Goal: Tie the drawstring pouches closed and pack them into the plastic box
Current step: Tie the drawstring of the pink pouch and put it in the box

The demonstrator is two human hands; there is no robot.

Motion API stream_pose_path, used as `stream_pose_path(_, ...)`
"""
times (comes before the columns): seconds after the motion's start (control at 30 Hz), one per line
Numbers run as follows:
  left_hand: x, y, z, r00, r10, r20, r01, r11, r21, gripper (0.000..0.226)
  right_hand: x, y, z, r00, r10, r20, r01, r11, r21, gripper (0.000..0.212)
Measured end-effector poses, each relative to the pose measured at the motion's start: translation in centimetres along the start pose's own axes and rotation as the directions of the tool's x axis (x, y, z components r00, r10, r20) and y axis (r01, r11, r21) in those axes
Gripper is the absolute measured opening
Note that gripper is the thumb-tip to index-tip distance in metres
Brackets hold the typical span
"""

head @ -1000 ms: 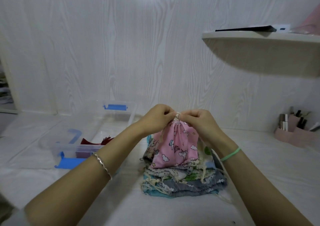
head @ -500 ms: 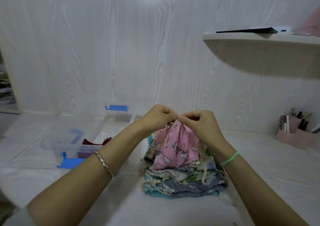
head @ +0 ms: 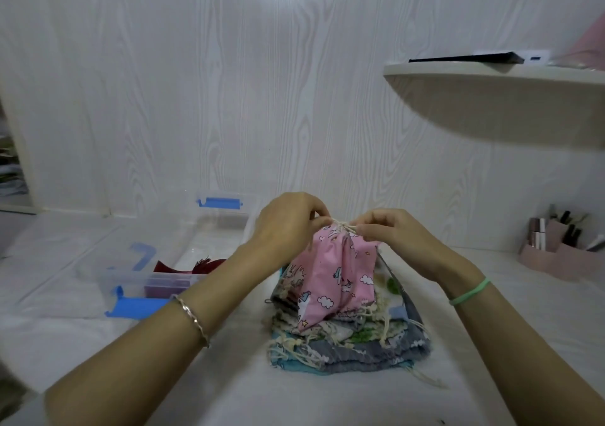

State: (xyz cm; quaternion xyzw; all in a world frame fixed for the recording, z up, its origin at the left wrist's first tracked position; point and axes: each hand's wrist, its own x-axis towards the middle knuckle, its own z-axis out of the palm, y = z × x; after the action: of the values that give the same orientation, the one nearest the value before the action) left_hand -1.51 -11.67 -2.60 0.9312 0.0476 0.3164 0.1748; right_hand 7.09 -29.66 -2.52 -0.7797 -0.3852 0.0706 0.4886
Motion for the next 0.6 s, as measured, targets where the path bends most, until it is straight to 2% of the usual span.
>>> stream_pose_path(0.13,-1.2,0.6,1.1,0.994,-0.103,-0.034,0.085,0.934,-0.347,0.010,0.5,0.0,1.0,0.994,0.101,0.041,-0.108,0.959,0.261,0.027)
stream_pose_path(0.23,-1.8,1.2,1.6,0.983,-0.177,-0.045,0.131,0.854,-0.504,0.006,1.0,0.3,1.3,0.975,0.212,0.064,-0.221,0.949,0.223,0.033)
stream_pose_path(0.33,-1.8,1.3,1.9,0.977,-0.212,-0.011,0.171,0.816,-0.553,0.007,1.4,0.6,1.1,0.945,0.294,0.145,-0.324,0.907,0.271,0.045)
stream_pose_path(0.43,-1.6,1.4,1.8,0.976,-0.213,0.045,0.198,0.788,-0.583,0.012,1.6,0.6,0.6,0.912,0.339,0.229,-0.406,0.826,0.391,0.031)
stream_pose_path(0.5,-1.6,1.6,1.6,0.980,-0.191,0.058,0.187,0.777,-0.601,0.015,1.7,0.8,0.4,0.897,0.336,0.288,-0.437,0.776,0.455,0.032)
stream_pose_path(0.53,-1.6,1.8,1.5,0.984,-0.174,0.044,0.166,0.787,-0.595,0.016,1.7,0.9,0.3,0.893,0.330,0.305,-0.444,0.758,0.477,0.030)
stream_pose_path(0.6,-1.6,1.9,1.4,0.992,-0.129,0.005,0.110,0.829,-0.549,0.019,1.6,0.8,0.3,0.895,0.318,0.313,-0.438,0.761,0.479,0.013)
